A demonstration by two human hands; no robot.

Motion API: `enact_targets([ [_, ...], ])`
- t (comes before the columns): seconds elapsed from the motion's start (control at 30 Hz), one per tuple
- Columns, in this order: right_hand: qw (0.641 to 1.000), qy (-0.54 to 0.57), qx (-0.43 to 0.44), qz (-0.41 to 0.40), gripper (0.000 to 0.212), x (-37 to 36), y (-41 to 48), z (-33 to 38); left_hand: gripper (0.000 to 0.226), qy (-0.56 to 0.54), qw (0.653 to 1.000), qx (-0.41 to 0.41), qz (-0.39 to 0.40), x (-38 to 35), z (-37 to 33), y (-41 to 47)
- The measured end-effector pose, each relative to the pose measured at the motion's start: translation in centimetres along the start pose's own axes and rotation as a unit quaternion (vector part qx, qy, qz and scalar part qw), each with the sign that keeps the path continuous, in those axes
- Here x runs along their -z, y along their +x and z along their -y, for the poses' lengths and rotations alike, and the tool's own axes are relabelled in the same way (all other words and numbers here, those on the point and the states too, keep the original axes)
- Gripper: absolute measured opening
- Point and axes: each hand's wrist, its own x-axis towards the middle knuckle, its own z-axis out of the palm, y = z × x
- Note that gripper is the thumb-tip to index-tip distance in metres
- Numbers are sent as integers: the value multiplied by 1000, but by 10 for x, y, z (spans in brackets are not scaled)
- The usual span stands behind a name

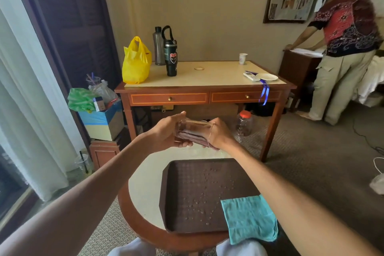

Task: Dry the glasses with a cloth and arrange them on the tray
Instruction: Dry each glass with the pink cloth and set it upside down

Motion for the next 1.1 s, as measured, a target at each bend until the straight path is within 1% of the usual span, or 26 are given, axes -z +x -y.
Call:
enact_targets([
  [0.07, 993, -74, 68, -57, 36, 7, -3, 8, 49, -44, 999, 18, 16, 1, 0, 0],
  [0.13, 971, -166, 137, -104, 35, 13, -7, 20, 54, -92, 994, 53, 27, 3, 1, 1],
  [0.2, 947, -216, 204, -120, 37, 15, -9, 29, 49, -113, 989, 89, 31, 1, 0, -1],
  [0.27, 934, -239, 235, -120, 31, 16, -9, 33, 39, -96, 990, 99, 13, -4, -2, -3],
  [0.33, 936, -230, 227, -140, 27, 17, -4, 33, 32, -67, 995, 75, -28, -8, -5, -3],
  [0.4, 959, -191, 154, -143, 22, 13, 2, 30, 30, -56, 996, 36, -68, -12, -9, -3],
  [0.43, 973, -169, 97, -127, 20, 7, 10, 22, 28, -51, 995, 16, -87, -14, -11, -4],
  [0.47, 982, -152, 47, -97, 16, -1, 16, 16, 25, -38, 993, -6, -108, -14, -14, -4],
  [0.5, 989, -139, -18, -49, 10, -12, 20, 13, 23, -14, 992, -31, -125, -14, -16, -5],
  [0.53, 994, -96, -57, -7, 5, -20, 23, 9, 22, 17, 989, -57, -135, -13, -17, -6],
  [0.57, 995, -20, -97, 33, 16, -21, 22, 12, 23, 52, 985, -85, -139, -12, -18, -7],
  [0.6, 982, 65, -154, 85, 27, -19, 18, 19, 25, 89, 979, -115, -140, -10, -17, -7],
  [0.63, 958, 114, -217, 150, 38, -15, 13, 29, 26, 123, 972, -142, -140, -8, -15, -8],
  [0.67, 935, 156, -247, 199, 46, -13, 8, 35, 26, 149, 965, -164, -141, -6, -12, -9],
  [0.7, 922, 169, -258, 233, 51, -10, 3, 41, 26, 161, 961, -177, -140, -4, -11, -10],
  [0.73, 922, 160, -261, 237, 52, -13, 8, 39, 26, 159, 961, -180, -137, -2, -9, -10],
  [0.77, 934, 126, -254, 216, 51, -14, 11, 38, 25, 138, 966, -173, -129, -1, -9, -10],
  [0.8, 957, 80, -222, 171, 46, -16, 14, 37, 23, 99, 976, -154, -118, 1, -9, -10],
  [0.83, 978, 28, -172, 114, 36, -17, 19, 35, 21, 45, 986, -125, -103, 2, -11, -11],
  [0.87, 992, -24, -113, 50, 29, -16, 22, 34, 21, -18, 992, -95, -83, 5, -12, -11],
  [0.9, 996, -74, -43, -20, 33, -12, 20, 38, 24, -68, 994, -69, -60, 7, -14, -12],
  [0.93, 990, -112, 38, -79, 35, -7, 17, 44, 29, -90, 994, -47, -41, 11, -14, -10],
  [1.0, 958, -191, 169, -134, 25, 6, 6, 61, 39, -108, 994, 0, -9, 16, -14, -11],
  [1.07, 925, -239, 247, -161, 24, 14, 4, 69, 41, -122, 991, 48, 6, 17, -14, -11],
  [1.1, 923, -250, 251, -149, 26, 18, 2, 72, 40, -121, 991, 60, 6, 16, -14, -12],
])
